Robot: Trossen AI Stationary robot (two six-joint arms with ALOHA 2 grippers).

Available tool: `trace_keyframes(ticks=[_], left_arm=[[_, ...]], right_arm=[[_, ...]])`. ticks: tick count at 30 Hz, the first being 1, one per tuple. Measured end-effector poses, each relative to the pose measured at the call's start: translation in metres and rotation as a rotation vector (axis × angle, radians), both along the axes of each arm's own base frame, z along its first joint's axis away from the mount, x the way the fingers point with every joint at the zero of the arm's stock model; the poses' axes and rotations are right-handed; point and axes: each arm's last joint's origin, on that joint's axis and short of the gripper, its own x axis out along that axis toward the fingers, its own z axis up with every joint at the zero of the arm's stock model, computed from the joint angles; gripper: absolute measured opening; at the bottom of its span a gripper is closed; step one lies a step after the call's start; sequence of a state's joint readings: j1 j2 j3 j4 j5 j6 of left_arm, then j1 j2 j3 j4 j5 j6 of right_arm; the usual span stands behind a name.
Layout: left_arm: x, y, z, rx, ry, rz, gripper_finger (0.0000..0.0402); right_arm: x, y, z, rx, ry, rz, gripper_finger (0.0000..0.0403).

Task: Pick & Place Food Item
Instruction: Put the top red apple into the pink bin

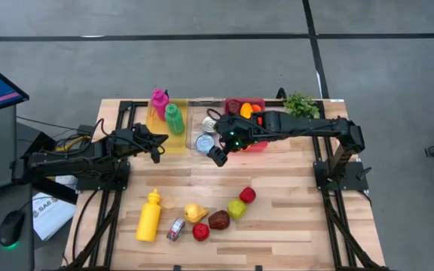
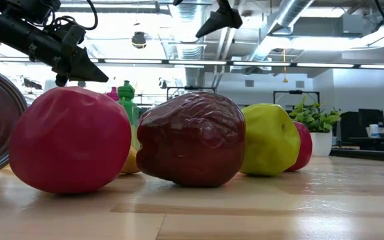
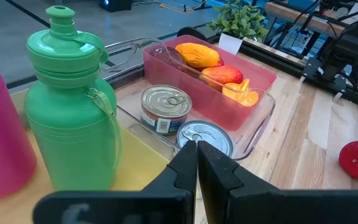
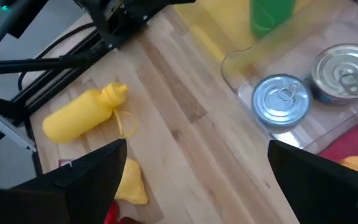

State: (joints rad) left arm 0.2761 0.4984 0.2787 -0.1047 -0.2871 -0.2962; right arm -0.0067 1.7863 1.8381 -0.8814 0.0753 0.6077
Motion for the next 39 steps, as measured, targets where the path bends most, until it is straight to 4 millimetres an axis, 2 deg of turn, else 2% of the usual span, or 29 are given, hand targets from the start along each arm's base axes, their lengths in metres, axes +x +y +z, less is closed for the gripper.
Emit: trace_keyframes(ticks=[8, 18, 30, 39], left_arm=[[0.0, 0.0, 0.0, 0.0, 0.0, 0.0, 0.0002], [0.0, 0.0, 0.0, 0.0, 0.0, 0.0, 0.0002], [0.0, 0.0, 0.0, 0.0, 0.0, 0.0, 0.0002], [0.0, 0.0, 0.0, 0.0, 0.0, 0.0, 0.0002]], right_arm=[[0.0, 0.02, 0.0, 0.05, -0.004, -0.003, 0.0384], [-0.001, 0.03, 0.0, 0.053, -0.002, 0.021, 0.0384], [-0.017, 0.029, -0.012, 0.221, 0.185, -0.233, 0.0384], [-0.027, 0.028, -0.021, 0.241, 0.302, -0.358, 0.0384]])
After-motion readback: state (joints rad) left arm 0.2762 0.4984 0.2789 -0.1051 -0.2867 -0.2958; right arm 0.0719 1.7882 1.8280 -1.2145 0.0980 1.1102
